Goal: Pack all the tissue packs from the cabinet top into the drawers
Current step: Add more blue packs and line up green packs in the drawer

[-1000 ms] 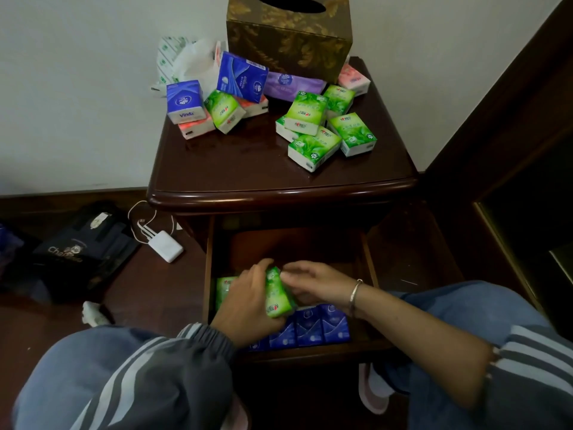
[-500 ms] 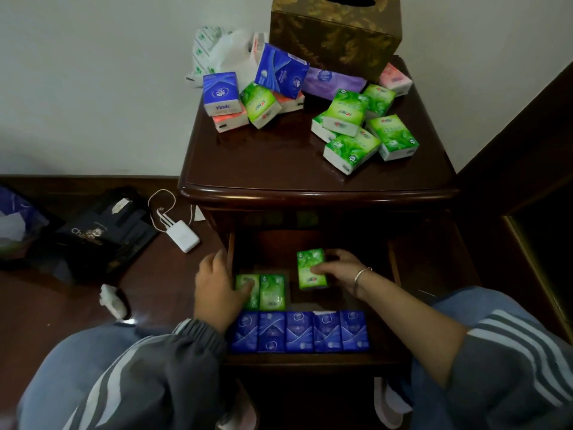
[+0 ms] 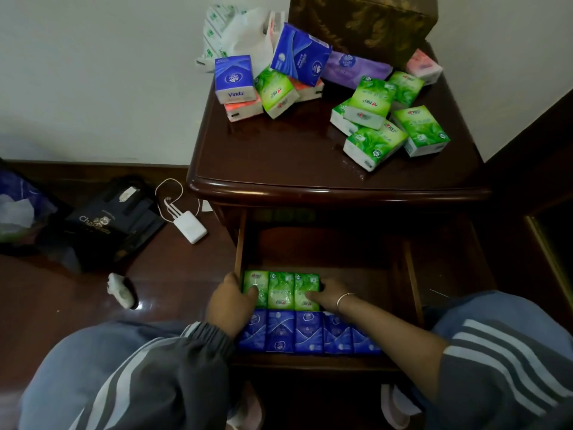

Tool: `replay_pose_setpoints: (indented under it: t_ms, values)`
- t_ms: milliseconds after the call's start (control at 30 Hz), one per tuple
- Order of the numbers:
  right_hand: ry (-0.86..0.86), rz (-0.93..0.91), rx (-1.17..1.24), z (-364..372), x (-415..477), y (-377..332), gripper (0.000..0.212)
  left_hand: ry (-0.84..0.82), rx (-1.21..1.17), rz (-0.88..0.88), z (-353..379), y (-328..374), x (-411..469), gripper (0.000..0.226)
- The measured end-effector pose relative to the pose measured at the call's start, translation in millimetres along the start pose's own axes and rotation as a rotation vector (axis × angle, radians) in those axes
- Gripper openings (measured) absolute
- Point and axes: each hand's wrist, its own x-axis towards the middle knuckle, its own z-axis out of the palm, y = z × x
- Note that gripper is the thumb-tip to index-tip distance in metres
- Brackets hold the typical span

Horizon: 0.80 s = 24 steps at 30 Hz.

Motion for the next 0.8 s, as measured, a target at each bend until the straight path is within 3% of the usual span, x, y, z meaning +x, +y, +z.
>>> replay_pose_setpoints:
  t_ms: [200,300,367,467,567,700,800]
  values:
    - [-0.18,0.016,-0.062,-13,5,1,0.046,0.024,-0.008,-0.008,3,0,3,0.022]
    - [-0.03,-0.006,-0.068,-19,5,-11,0.062,0.027,0.001,0.0,3,-2,2,0.022]
    - [0.004,-0.047,0.072,-18,0,-16,0.07,0.021,0.006,0.01,3,-3,2,0.022]
    - [-0.103,0.008,0.255,-16,-11,-14,0.081,0.007,-0.007,0.001,2,-3,4,0.021]
    - [-0.162,-0.023,0.276,-16,-25,-10,0.077,0.005,0.006,-0.003,1,0,3,0.02]
    - [0.053,-0.141,0.263,-32,-51,-28,0.061,-0.016,0.038,-0.011,-4,5,-2,0.032]
    - [0.108,-0.274,0.112,-61,-90,-44,0.05,-0.007,0.002,0.012,-12,10,-6,0.042]
